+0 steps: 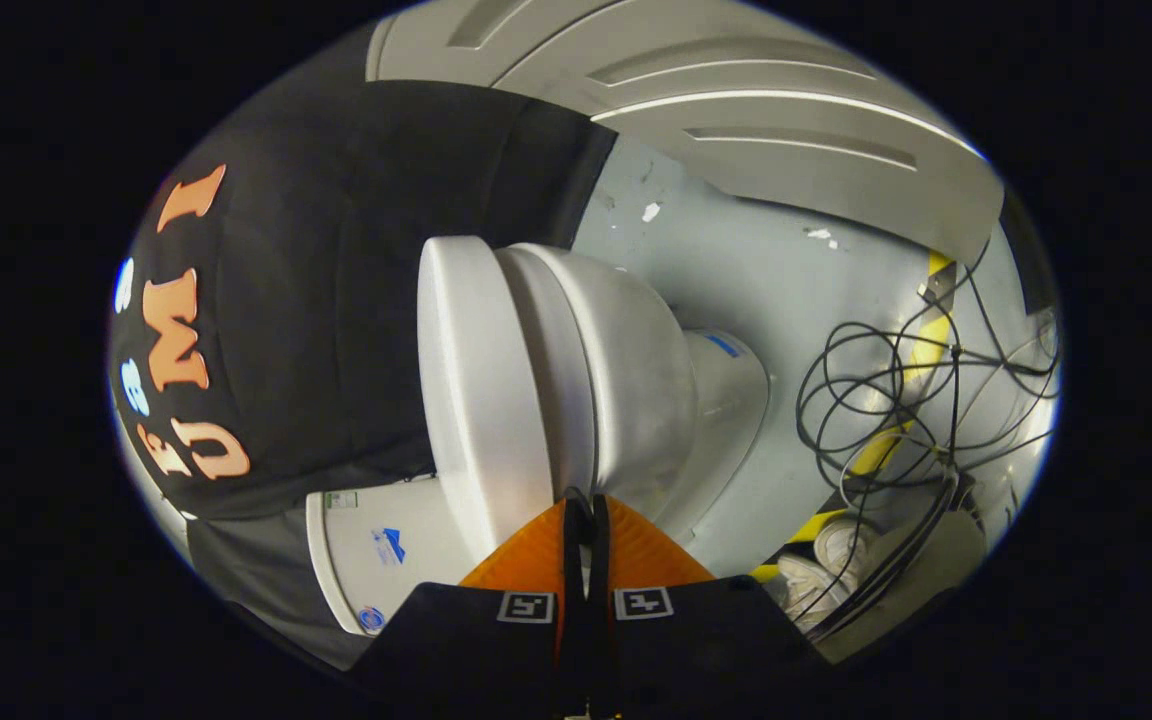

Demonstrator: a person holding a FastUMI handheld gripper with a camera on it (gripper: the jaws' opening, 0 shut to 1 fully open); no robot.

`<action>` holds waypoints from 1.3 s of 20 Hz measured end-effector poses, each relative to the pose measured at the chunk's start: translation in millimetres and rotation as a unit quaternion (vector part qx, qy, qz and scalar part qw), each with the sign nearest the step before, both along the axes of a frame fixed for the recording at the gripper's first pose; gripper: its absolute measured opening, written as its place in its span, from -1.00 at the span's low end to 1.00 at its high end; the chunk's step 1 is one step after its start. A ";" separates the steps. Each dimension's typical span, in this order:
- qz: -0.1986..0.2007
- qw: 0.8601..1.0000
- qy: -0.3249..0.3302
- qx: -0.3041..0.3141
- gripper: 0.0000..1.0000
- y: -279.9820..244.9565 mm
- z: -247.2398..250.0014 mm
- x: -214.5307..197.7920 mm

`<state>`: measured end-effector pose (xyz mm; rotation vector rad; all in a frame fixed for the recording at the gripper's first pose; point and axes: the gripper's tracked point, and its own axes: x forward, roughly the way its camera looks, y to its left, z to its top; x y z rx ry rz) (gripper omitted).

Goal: Open the toilet lid.

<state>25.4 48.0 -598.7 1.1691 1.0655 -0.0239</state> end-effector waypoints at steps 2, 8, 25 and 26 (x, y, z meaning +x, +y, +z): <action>-0.004 1.000 0.003 -0.027 -0.83 0.7 1.2 4.6; 0.005 0.996 -0.014 -0.089 -0.84 3.7 6.6 8.2; 0.045 0.978 -0.098 -0.179 -0.84 46.3 129.1 19.6; 0.051 0.975 -0.103 -0.188 -0.84 50.2 136.4 18.6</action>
